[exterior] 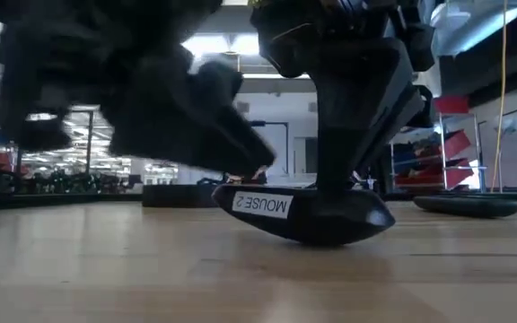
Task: Insert battery
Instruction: Insert the silver battery into the computer mouse
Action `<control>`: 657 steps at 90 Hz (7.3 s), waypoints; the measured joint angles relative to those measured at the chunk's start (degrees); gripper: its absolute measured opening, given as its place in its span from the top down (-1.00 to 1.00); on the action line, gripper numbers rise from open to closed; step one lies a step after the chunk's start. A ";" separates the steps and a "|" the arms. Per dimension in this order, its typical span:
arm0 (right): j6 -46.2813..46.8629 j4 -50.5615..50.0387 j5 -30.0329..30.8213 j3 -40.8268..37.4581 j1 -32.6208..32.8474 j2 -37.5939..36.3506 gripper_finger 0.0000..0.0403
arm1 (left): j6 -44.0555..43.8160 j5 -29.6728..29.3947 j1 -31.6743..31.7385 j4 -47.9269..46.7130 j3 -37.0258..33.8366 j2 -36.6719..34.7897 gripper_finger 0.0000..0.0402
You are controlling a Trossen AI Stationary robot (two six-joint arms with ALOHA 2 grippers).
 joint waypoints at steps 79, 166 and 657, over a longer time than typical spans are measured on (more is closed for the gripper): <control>-1.03 1.35 0.63 0.50 0.04 0.06 0.98 | -13.86 4.75 1.78 0.92 0.14 5.47 -0.21; -6.47 2.21 -14.34 2.93 -4.94 0.09 0.51 | -20.52 -6.23 -0.44 1.30 -0.05 5.68 -0.21; -28.01 23.87 23.76 6.32 -4.11 5.46 0.61 | -45.64 -9.23 28.42 -62.34 -18.42 -26.63 1.00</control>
